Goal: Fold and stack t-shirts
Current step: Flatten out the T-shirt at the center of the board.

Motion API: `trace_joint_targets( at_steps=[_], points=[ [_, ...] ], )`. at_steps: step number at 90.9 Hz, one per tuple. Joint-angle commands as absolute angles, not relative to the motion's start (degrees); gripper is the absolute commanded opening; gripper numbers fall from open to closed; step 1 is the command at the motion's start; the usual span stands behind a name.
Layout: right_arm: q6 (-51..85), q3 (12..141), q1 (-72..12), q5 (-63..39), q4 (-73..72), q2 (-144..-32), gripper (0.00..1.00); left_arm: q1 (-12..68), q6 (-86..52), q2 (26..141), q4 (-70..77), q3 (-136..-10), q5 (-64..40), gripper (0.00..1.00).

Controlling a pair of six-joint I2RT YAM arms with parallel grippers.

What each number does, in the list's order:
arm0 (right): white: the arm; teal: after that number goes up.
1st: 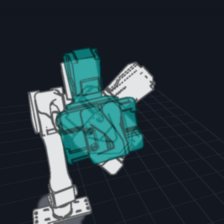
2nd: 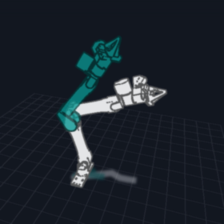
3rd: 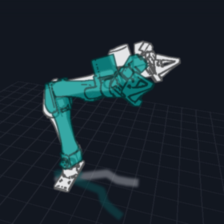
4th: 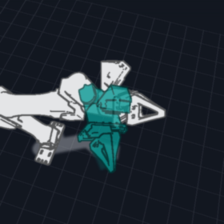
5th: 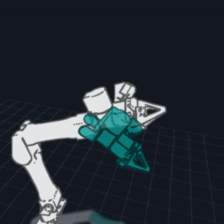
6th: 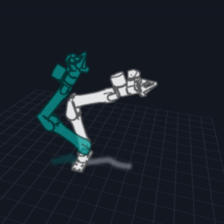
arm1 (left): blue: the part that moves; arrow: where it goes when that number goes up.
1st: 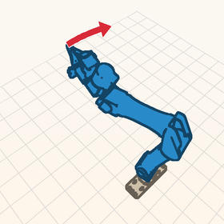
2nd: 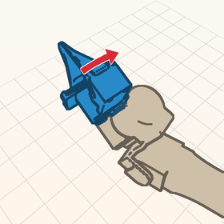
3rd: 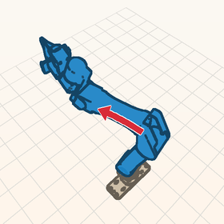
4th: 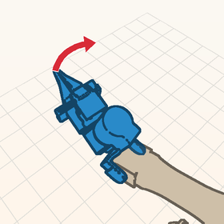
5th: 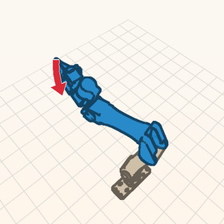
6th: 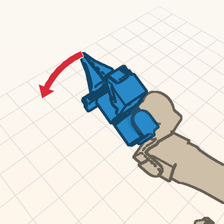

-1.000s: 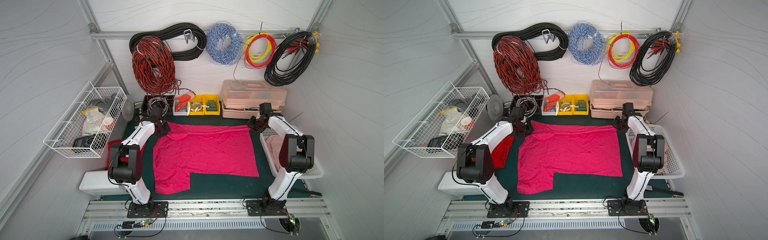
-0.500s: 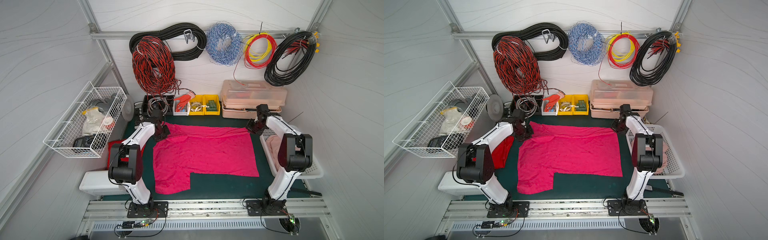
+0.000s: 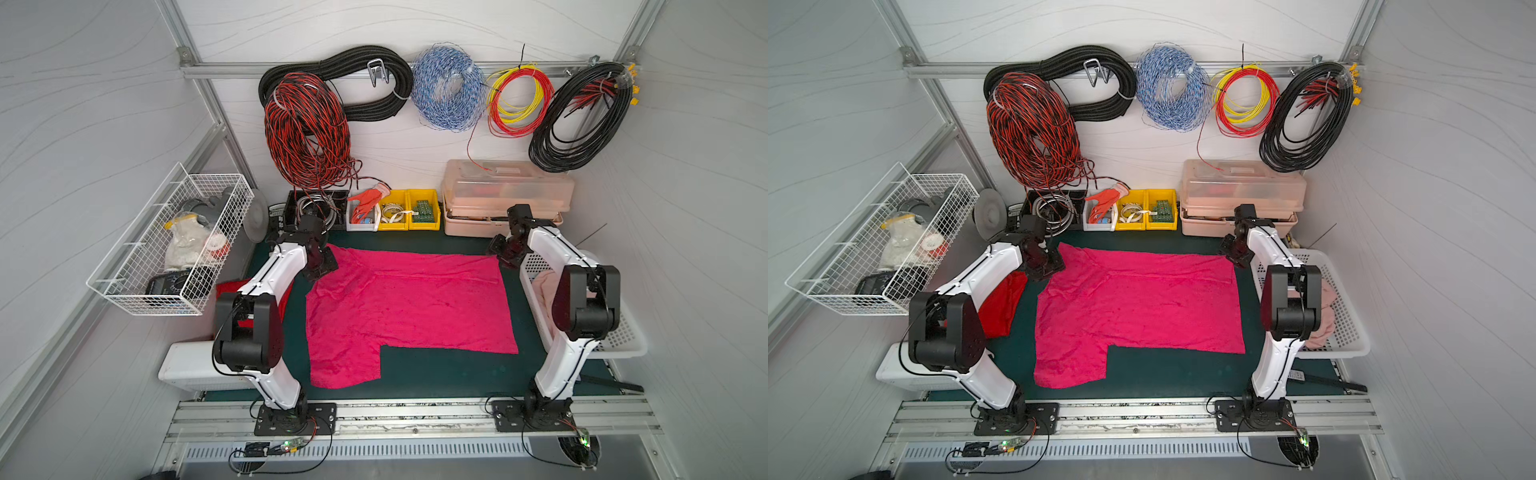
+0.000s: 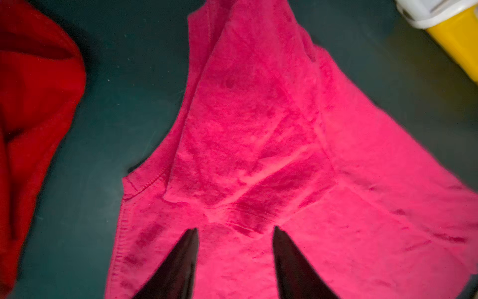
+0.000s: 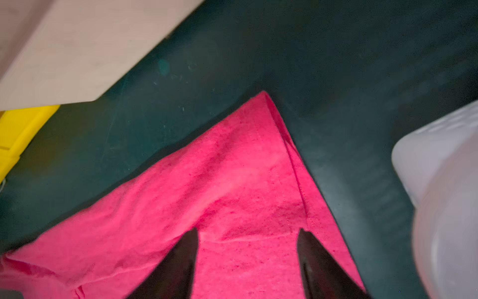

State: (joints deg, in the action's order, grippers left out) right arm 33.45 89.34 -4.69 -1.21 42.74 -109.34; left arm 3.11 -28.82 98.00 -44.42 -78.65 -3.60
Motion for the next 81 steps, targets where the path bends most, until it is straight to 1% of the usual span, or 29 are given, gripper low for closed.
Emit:
trace_joint_targets(
  at_steps=[1,3,4,10,17,34,50,64,81],
  points=[
    [33.6,93.8,-8.6,-0.8,44.4,-113.4,0.09,2.2,-27.0,105.5,-43.0,-87.4,-5.2,0.00],
    [33.5,95.7,-8.8,-0.8,45.1,-114.8,0.00,2.1,-27.0,107.5,-43.2,-89.3,-5.9,0.00],
    [33.6,95.7,-9.4,-0.7,45.5,-115.4,0.00,2.1,-27.0,108.8,-43.2,-90.2,-6.2,0.00],
    [33.9,99.2,-10.3,-1.7,47.2,-118.9,0.00,2.1,-27.1,114.8,-43.5,-95.2,-7.8,0.00],
    [34.5,100.2,-11.5,-2.7,46.7,-121.4,0.00,2.1,-27.1,119.4,-41.9,-98.8,-9.5,0.00],
    [37.1,97.4,-12.8,-2.4,44.9,-123.5,0.00,2.0,-25.5,128.3,-46.2,-107.7,-11.4,0.00],
    [37.8,96.0,-12.8,-0.2,45.3,-126.0,0.00,1.0,-25.9,130.3,-46.9,-106.4,-7.7,0.00],
    [38.1,99.7,-12.1,1.5,47.9,-129.6,0.00,-1.9,-27.2,131.8,-47.3,-106.4,-6.3,0.00],
    [38.3,107.1,-10.3,1.6,50.3,-134.5,0.00,-4.9,-27.6,136.3,-50.2,-111.5,-6.0,0.00]
  ],
)
